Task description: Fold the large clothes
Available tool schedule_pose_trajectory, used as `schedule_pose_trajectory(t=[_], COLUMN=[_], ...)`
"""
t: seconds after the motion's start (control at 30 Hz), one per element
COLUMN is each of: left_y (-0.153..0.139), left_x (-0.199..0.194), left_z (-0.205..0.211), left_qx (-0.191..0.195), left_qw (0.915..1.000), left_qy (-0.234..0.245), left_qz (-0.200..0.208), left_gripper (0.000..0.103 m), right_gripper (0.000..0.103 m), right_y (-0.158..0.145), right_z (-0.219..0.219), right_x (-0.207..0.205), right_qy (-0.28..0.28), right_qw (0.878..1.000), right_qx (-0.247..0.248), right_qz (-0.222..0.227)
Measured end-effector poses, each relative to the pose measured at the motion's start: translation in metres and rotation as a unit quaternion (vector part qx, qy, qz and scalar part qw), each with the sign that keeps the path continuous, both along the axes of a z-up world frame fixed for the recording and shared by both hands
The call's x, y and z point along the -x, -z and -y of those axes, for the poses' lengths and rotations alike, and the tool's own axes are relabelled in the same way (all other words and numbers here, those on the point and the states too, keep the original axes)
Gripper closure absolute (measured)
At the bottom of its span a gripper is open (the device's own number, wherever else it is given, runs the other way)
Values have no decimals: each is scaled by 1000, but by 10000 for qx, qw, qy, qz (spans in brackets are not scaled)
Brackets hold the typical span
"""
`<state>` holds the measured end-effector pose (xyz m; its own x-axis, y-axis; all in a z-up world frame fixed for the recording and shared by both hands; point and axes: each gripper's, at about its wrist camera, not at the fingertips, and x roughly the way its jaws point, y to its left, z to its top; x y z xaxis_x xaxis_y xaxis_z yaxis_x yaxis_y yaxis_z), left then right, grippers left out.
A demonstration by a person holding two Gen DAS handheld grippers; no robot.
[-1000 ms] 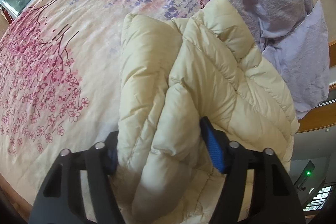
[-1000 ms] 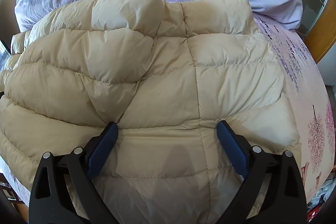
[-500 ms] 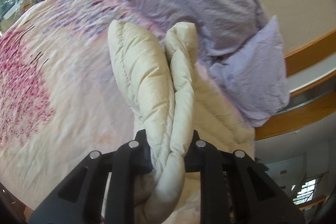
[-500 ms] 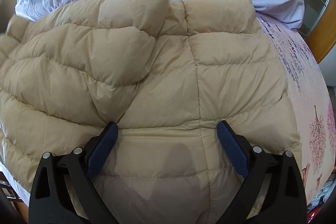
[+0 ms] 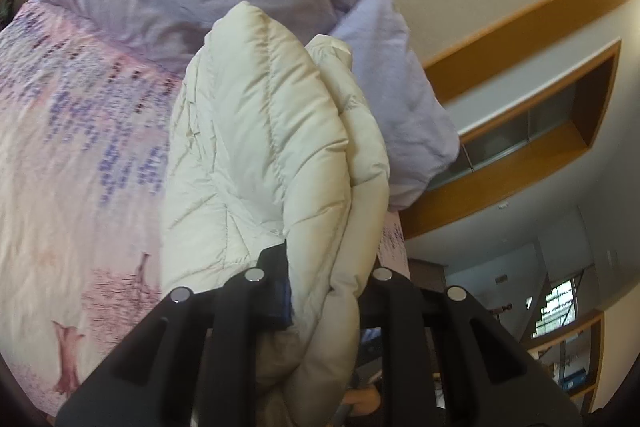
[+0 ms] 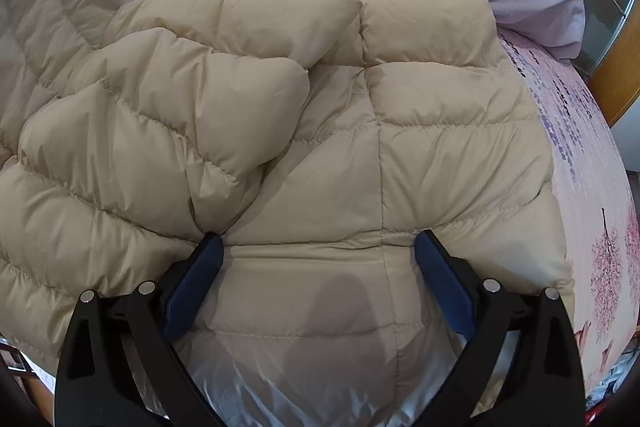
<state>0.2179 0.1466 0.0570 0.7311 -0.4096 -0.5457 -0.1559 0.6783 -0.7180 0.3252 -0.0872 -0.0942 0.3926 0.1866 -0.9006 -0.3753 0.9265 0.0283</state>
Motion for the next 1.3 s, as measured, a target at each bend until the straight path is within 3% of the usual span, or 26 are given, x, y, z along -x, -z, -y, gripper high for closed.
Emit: schedule_pose_trajectory(t=[0.3,0.77,1.3], left_y=[12,59,84], left_x=[-44,-81,-96], left_z=[66,123,156], left_qx=[47,-169,-350], left_qw=[9985,9944,9907], left_qy=[514,715,792], left_qz=[-168,-760,-1054], left_gripper=[84,84,82], right_gripper=[5,6,43], right_y=[-1,-31,-30], right_z=[7,57,117], right_x=[4,7,31], right_qy=[-89,-29,79], right_qw=[9999,9988,9986], right_qx=[-112,-483,-523], right_qz=[47,108,-21])
